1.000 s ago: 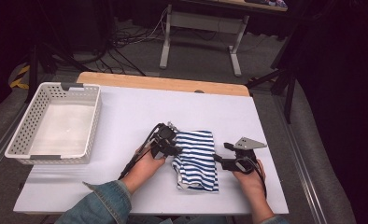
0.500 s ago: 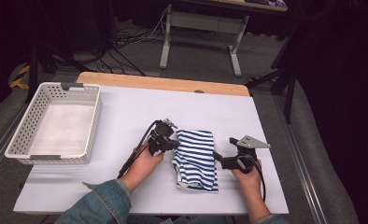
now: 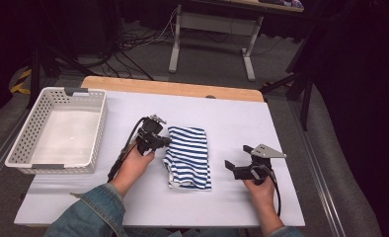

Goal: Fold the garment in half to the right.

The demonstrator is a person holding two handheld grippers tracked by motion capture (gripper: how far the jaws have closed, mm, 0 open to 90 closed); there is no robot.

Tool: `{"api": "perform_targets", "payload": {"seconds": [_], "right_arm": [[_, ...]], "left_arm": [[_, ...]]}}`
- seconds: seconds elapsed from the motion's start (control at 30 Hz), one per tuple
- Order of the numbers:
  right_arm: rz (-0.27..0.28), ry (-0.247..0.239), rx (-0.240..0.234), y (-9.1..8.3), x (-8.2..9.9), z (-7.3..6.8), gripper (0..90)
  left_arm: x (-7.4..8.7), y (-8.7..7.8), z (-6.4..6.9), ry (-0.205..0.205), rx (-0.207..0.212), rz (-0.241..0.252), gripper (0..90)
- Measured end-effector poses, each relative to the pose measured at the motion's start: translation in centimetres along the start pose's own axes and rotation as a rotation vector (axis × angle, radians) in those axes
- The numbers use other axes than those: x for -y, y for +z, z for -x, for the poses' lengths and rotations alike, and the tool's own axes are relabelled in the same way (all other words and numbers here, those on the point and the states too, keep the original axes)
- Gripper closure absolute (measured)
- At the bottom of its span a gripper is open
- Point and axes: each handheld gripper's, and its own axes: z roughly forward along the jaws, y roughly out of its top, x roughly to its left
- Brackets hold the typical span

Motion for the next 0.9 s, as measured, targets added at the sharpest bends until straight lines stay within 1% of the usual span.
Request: {"api": "perform_targets", "payload": {"seconds": [0.03, 0.07, 0.1, 0.17, 0.27, 0.3, 0.33, 0.47, 0.6, 0.63, 0.67, 0.7, 0.73, 0.77, 0.8, 0.83, 0.87, 0.9], "right_arm": [[-0.002, 0.003, -0.005, 0.0, 0.0, 0.0, 0.0], [-0.002, 0.003, -0.005, 0.0, 0.0, 0.0, 0.0], [-0.001, 0.009, -0.006, 0.0, 0.0, 0.0, 0.0], [0.015, 0.022, -0.028, -0.1, 0.1, 0.1, 0.1], [0.014, 0.021, -0.027, -0.2, 0.1, 0.0, 0.7], [0.014, 0.021, -0.027, -0.2, 0.1, 0.0, 0.7], [0.012, 0.021, -0.026, -0.2, 0.1, 0.0, 0.9], [0.01, 0.006, -0.034, -0.1, 0.1, -0.1, 1.3], [-0.006, -0.033, -0.017, 0.0, 0.0, -0.5, 0.9], [-0.003, -0.032, -0.021, 0.0, 0.0, -0.5, 0.7], [0.006, -0.027, -0.027, -0.1, 0.0, -0.5, 0.0], [0.006, -0.027, -0.027, -0.1, 0.0, -0.5, 0.0], [0.015, -0.023, -0.035, -0.1, 0.0, -0.4, 0.0], [0.019, -0.021, -0.036, -0.1, 0.0, -0.4, 0.0], [0.021, -0.022, -0.038, -0.1, 0.0, -0.3, 0.0], [0.021, -0.022, -0.038, -0.1, 0.0, -0.3, 0.0], [0.023, -0.023, -0.039, -0.1, 0.0, -0.4, 0.0], [0.025, -0.023, -0.04, -0.1, 0.0, -0.4, 0.0]], "left_arm": [[0.1, -0.2, -0.5, -0.011, -0.007, 0.004, 88.2], [0.1, -0.2, -0.5, -0.011, -0.007, 0.004, 88.2], [0.2, -0.3, -0.9, -0.02, -0.012, 0.002, 88.2], [0.3, -0.6, -1.7, -0.035, -0.025, 0.005, 88.2], [0.4, -0.7, -2.7, -0.056, -0.042, 0.011, 88.2], [0.4, -0.7, -2.7, -0.056, -0.042, 0.011, 88.2], [0.5, -0.8, -3.0, -0.062, -0.048, 0.012, 88.2], [0.7, -0.9, -3.7, -0.077, -0.062, 0.012, 88.2], [0.7, -1.0, -4.2, -0.087, -0.066, 0.014, 87.9], [0.7, -1.1, -4.2, -0.088, -0.067, 0.018, 87.2], [0.6, -1.1, -4.1, -0.087, -0.08, 0.029, 80.5], [0.6, -1.2, -4.1, -0.085, -0.082, 0.036, 80.5], [0.5, -1.3, -4.2, -0.089, -0.071, 0.05, 70.2], [0.5, -1.2, -4.2, -0.097, -0.067, 0.055, 65.5], [0.4, -1.2, -4.2, -0.102, -0.079, 0.061, 57.6], [0.4, -1.2, -4.2, -0.102, -0.079, 0.061, 48.2], [0.3, -0.9, -4.2, -0.095, -0.092, 0.051, 42.2], [0.2, -0.7, -4.3, -0.095, -0.091, 0.048, 39.1]]}}
